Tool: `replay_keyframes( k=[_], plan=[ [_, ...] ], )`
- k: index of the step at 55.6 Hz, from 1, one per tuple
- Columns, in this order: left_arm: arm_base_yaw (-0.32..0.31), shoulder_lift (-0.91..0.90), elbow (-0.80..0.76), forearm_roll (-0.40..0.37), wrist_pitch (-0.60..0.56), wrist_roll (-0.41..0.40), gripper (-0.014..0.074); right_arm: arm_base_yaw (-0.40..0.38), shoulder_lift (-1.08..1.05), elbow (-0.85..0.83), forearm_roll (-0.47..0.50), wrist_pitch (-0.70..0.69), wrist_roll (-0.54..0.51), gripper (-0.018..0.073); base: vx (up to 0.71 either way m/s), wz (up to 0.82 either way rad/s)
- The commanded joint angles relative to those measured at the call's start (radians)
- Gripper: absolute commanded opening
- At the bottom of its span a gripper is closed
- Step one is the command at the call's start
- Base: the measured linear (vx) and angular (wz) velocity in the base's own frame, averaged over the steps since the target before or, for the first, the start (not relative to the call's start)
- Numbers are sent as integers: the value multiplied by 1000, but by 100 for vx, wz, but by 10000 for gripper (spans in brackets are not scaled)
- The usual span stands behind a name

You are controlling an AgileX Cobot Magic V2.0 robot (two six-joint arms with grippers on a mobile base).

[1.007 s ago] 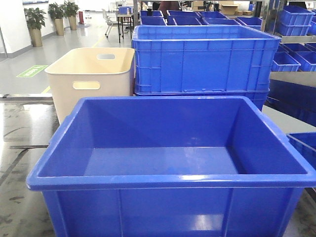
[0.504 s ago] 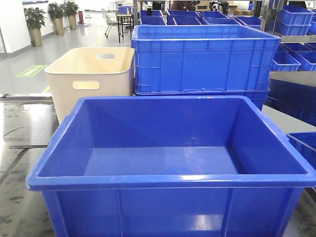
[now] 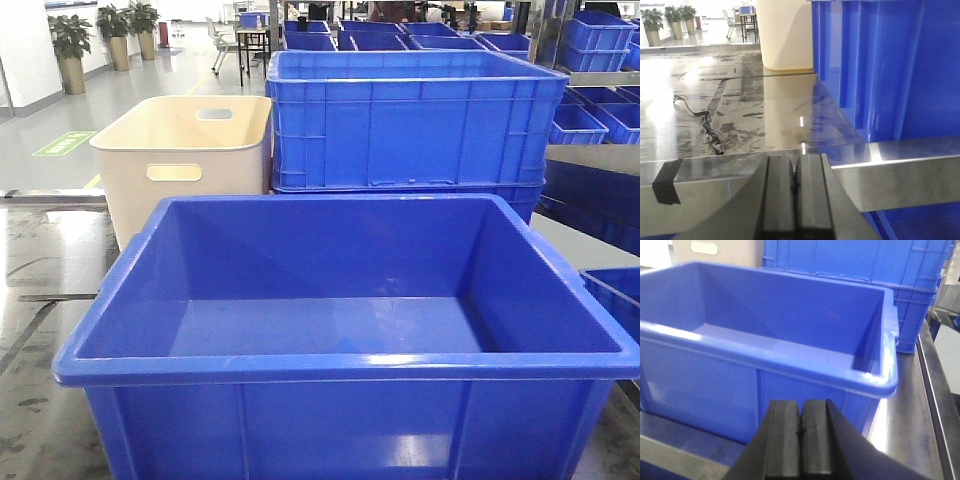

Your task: Pick red and yellow blocks into blue bin

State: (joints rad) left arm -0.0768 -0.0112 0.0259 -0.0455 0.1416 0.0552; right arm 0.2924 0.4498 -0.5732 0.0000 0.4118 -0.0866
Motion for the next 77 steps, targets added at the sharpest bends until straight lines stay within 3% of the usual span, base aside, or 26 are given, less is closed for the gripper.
replay_keyframes(
  k=[1,11,17,25,30,77],
  plan=[
    [2,-17,-16,-2,-79,-2,0,-16,0,59,-27,-154,-12,-11,0,0],
    [2,-17,-16,-2,-79,-2,0,-167,-114,335,-8,-380,26,-11,0,0],
    [2,-17,-16,-2,-79,-2,0,-274,-235,486,0,-417,87,-11,0,0],
    [2,-17,-16,-2,-79,-2,0,-356,-399,616,0,-412,116,-11,0,0],
    [2,-17,-16,-2,-79,-2,0,-370,-475,609,-20,-337,114,-11,0,0],
    [2,-17,-16,-2,-79,-3,0,-372,-470,611,-23,-342,115,-11,0,0]
  ],
)
